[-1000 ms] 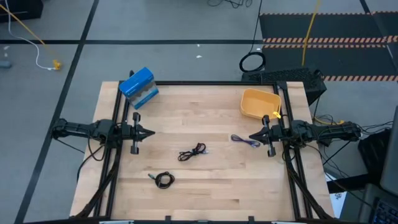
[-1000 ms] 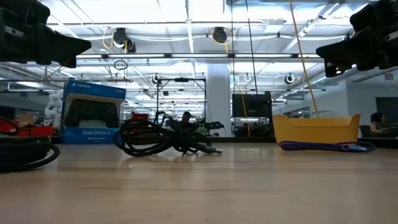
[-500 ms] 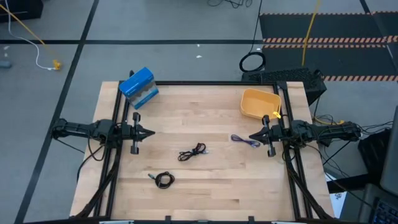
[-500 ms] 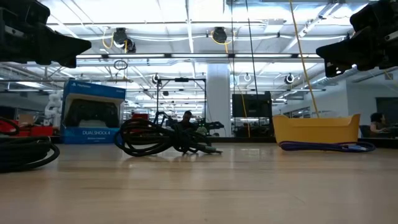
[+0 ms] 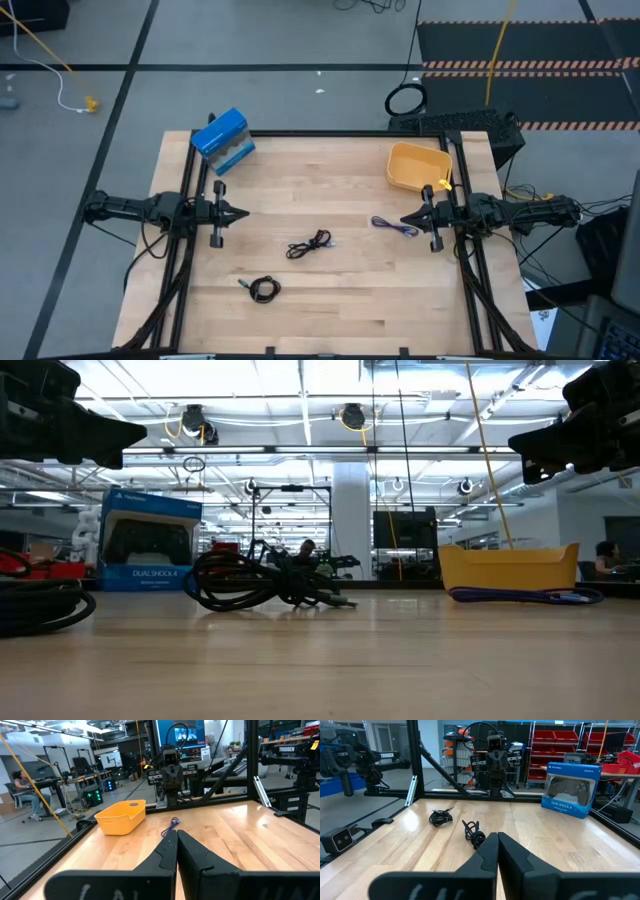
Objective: Pick and place USB-C Cables
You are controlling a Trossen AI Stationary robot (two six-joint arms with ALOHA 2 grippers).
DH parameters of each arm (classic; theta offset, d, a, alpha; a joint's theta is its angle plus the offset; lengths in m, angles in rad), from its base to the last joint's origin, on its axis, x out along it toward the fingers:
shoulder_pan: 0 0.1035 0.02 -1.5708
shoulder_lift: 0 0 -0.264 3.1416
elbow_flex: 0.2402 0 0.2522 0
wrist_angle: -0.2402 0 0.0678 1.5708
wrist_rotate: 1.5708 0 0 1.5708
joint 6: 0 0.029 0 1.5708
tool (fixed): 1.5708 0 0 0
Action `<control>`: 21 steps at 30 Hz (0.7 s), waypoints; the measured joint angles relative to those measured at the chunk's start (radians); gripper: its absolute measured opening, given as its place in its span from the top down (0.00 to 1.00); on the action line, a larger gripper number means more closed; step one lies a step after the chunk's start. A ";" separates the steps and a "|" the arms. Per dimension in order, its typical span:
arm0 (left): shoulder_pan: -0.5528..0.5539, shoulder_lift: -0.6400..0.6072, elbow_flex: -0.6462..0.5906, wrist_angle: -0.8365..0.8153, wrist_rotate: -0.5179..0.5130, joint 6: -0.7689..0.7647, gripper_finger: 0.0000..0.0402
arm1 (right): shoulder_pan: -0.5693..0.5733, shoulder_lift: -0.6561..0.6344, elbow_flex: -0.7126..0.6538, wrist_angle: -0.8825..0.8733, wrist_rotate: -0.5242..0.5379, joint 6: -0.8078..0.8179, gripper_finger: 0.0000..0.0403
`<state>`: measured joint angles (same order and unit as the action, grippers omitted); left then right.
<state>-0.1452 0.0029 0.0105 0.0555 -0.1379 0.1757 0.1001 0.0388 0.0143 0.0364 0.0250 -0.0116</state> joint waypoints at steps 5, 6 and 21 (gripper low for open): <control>0.000 0.000 0.000 0.000 0.000 0.000 0.98 | 0.000 0.000 0.000 0.000 0.000 0.000 1.00; 0.000 0.000 0.000 0.000 0.000 0.000 0.98 | 0.000 0.000 0.000 0.000 0.000 0.000 1.00; 0.000 0.000 0.000 0.000 0.000 0.000 0.98 | -0.001 0.000 0.000 0.001 0.013 -0.080 1.00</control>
<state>-0.1452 0.0029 0.0105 0.0559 -0.1383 0.1757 0.0990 0.0387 0.0147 0.0373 0.0381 -0.0914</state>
